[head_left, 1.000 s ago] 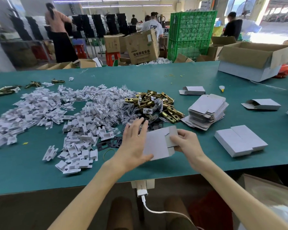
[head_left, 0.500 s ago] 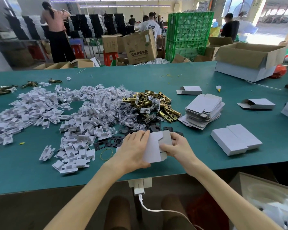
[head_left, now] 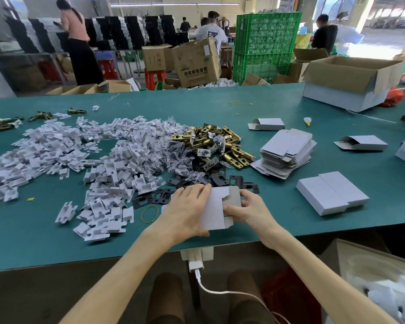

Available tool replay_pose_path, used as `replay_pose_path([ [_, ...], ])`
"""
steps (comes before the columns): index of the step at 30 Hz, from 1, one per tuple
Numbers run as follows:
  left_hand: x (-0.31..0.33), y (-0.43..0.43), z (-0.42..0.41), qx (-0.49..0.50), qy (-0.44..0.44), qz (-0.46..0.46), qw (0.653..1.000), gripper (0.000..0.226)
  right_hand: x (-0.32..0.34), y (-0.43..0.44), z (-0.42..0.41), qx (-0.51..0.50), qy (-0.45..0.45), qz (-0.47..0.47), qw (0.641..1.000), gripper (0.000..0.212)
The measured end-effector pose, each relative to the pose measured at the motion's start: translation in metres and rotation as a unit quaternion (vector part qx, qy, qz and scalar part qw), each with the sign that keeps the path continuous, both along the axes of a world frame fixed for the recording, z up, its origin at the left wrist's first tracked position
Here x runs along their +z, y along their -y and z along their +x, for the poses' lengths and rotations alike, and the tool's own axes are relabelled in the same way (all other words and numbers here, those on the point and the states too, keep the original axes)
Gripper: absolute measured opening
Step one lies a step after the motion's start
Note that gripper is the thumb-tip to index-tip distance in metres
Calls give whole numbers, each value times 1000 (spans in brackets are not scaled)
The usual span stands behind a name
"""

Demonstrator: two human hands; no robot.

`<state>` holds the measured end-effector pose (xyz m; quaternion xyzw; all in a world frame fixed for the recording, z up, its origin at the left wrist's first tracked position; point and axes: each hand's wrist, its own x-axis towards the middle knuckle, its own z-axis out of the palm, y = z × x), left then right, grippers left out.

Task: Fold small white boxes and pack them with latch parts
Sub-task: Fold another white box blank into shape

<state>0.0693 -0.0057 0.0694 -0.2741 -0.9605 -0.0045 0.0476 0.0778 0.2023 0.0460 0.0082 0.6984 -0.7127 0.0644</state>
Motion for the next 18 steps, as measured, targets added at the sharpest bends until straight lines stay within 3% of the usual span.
replay_pose_path([
  [18,-5,-1,-2,-3,9,7,1000,110,-8,-2,-2,9,-21,26,999,29],
])
